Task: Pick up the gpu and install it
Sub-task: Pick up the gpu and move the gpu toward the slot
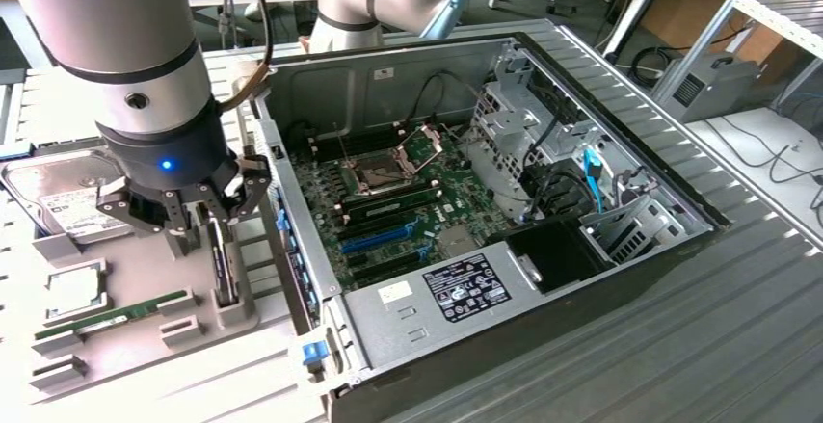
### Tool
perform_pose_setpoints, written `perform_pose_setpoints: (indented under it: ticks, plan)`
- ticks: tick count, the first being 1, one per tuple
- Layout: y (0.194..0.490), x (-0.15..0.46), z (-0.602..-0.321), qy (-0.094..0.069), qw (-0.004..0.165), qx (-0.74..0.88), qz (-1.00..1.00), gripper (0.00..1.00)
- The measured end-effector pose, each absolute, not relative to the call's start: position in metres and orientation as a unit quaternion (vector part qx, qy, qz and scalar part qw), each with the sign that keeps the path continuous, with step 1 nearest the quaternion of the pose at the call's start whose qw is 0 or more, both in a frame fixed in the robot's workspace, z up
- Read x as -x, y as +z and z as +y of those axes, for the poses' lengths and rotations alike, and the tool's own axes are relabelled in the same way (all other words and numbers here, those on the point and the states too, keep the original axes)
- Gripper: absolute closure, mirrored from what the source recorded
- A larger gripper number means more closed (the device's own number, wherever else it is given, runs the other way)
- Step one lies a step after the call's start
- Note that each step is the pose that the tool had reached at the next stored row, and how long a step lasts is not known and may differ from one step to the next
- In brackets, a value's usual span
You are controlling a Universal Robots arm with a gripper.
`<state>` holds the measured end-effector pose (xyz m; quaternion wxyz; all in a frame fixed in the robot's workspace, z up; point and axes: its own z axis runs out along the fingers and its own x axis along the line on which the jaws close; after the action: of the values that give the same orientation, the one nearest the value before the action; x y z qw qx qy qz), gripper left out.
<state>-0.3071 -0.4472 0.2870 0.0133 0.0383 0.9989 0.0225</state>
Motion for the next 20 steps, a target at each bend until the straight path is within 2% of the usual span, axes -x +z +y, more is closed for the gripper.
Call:
perform_pose_setpoints:
  ticks: [7, 8, 20]
  plan:
    - [0.287, 0.307, -0.447, 0.022, 0.013, -0.038, 0.999, 0.63]
    - [0.287, 0.307, -0.447, 0.022, 0.013, -0.038, 0.999, 0.56]
    - [0.268, 0.307, -0.447, 0.022, 0.013, -0.038, 0.999, 0.56]
